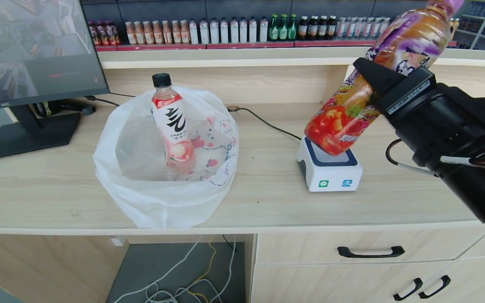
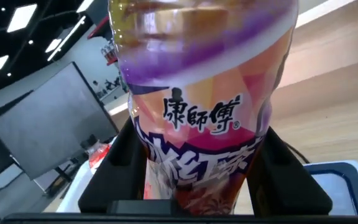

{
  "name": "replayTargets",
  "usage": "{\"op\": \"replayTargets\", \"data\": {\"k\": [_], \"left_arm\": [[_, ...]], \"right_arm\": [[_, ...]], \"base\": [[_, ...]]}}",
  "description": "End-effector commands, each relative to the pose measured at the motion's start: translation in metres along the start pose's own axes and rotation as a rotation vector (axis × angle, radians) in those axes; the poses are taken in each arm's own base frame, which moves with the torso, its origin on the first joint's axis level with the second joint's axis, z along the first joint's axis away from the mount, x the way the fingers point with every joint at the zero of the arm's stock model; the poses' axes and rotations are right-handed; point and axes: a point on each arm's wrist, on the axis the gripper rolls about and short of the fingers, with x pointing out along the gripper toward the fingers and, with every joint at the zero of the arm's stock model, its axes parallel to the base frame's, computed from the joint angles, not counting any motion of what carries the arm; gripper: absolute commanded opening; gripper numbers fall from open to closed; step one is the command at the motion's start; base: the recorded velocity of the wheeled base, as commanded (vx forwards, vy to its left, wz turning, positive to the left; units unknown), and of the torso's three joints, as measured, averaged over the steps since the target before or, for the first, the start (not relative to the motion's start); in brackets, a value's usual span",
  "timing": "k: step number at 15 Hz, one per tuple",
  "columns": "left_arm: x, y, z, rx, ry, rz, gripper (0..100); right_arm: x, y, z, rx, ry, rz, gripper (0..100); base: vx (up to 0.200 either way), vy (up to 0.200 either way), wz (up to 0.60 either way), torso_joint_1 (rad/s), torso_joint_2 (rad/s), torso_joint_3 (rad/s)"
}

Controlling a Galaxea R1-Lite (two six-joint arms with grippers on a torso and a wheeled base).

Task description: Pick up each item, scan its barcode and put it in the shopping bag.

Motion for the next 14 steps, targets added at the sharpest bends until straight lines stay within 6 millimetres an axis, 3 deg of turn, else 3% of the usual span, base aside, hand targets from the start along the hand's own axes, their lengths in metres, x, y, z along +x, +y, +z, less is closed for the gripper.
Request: {"op": "replayTargets", "data": {"k": [1,8,14], "left_arm": [[0.000,0.000,0.000,0.000,0.000,0.000,100],[0.000,0.000,0.000,0.000,0.000,0.000,100],[0.000,0.000,0.000,0.000,0.000,0.000,100]], "right_arm": [[0.004,-0.003,-0.003,0.042,0.001,-0.012,0],[0.025,-0.032,-0.003,0.274,-0.040,-0.117,0],[0.039,-0.047,-0.031,0.439,-0.015,-0.182,0]], "base": [[0.000,0.000,0.00,0.000,0.00,0.000],[0.000,0.000,0.00,0.000,0.00,0.000],[0.000,0.000,0.00,0.000,0.00,0.000]]}}
